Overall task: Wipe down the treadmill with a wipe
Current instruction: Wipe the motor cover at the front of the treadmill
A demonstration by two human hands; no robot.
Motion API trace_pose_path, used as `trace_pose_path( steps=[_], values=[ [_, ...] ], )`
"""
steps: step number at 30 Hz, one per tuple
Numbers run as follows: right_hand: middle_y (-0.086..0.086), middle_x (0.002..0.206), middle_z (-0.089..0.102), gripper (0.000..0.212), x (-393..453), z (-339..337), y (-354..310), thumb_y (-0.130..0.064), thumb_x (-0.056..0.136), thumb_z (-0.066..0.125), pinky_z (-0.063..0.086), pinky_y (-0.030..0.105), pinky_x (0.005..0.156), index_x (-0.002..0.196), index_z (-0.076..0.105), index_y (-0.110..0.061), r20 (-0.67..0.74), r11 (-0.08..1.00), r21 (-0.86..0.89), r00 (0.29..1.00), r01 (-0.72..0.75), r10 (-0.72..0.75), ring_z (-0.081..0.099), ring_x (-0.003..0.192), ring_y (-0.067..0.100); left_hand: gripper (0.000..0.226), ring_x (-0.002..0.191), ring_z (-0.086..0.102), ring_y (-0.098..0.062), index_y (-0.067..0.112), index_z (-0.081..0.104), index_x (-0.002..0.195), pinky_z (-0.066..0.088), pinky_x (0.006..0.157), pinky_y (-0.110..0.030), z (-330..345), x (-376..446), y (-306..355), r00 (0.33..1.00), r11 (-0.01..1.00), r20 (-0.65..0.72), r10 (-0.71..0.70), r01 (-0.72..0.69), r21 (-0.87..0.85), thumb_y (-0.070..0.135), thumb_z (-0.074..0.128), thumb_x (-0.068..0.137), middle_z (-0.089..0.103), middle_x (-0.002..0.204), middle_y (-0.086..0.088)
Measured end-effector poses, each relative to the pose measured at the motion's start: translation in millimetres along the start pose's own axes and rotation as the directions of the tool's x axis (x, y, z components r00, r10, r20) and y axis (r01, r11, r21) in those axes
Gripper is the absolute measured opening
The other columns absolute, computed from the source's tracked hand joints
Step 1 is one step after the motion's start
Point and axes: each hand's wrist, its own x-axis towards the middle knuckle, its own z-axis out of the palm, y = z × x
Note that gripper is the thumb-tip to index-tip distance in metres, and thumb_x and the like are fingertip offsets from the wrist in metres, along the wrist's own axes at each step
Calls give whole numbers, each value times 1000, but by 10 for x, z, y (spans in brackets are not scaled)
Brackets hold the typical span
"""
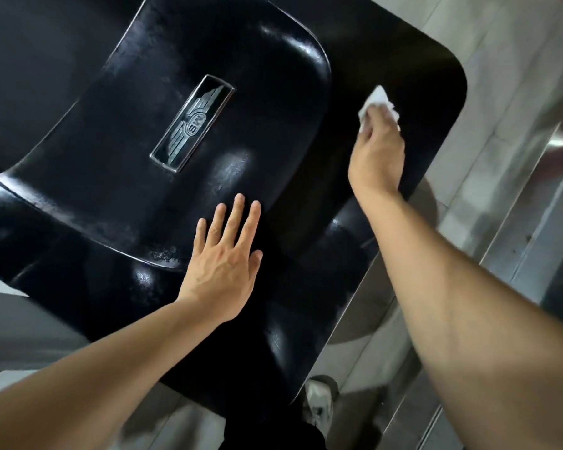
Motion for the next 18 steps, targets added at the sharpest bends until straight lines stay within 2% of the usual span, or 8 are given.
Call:
trace_pose_path(
  steps=[2,6,8,11,13,15,17,18],
  values=[
    [5,157,43,38,-275,-42,230,-10,105,41,32,20,107,140,54,-15,-12,995,54,997,-80,80,43,142,23,73,157,-15,-28,28,-19,161,0,128,-51,-20,13,-5,1000,1000,25,6,-7,10,39,29,108,-23,169,2],
    [9,156,45,46,-815,85,365,0,98,40,25,22,120,140,55,-10,-96,980,90,978,-176,184,39,145,25,76,156,-19,-27,29,-24,159,-4,128,-49,-68,31,-23,996,1000,83,9,-11,18,39,32,108,-30,167,3],
    [17,146,53,44,-1184,226,107,5,93,43,20,22,121,134,59,-2,-80,990,136,996,-24,35,45,140,32,86,156,-21,-26,30,-24,159,-5,128,-48,-109,52,-18,991,1000,131,6,-8,17,41,43,105,-32,166,4],
    [19,144,55,36,-1734,433,-409,0,97,54,26,40,123,133,63,-2,28,922,257,952,289,-306,45,141,34,119,156,-21,-24,31,-21,160,-3,127,-48,-198,88,-87,977,1000,213,3,-7,17,43,72,86,-30,166,5],
    [17,151,49,41,-1971,416,-469,-3,99,58,28,45,122,140,57,-4,58,906,258,931,334,-360,38,146,31,131,156,-19,-24,32,-19,160,0,127,-49,-238,106,-111,968,1000,250,16,-22,20,41,81,77,-29,167,5],
    [15,153,46,46,-2055,338,-201,1,98,58,29,42,122,143,55,-6,26,950,216,971,226,-237,36,148,26,134,157,-17,-26,33,-20,160,2,127,-49,-255,109,-116,968,999,250,23,-31,30,39,85,77,-28,167,5],
    [8,160,39,52,-2166,160,141,6,99,49,28,40,122,147,50,-13,10,969,232,997,-80,80,29,151,19,134,156,-18,-28,33,-23,159,0,127,-49,-261,104,-95,967,998,253,29,-42,46,39,85,80,-29,167,5],
    [2,164,31,55,-2228,59,277,4,101,43,28,38,122,151,45,-19,9,941,243,971,-235,240,24,153,13,133,156,-18,-28,34,-24,158,0,127,-49,-260,105,-93,967,998,254,31,-45,50,39,84,81,-29,167,5]
  ],
)
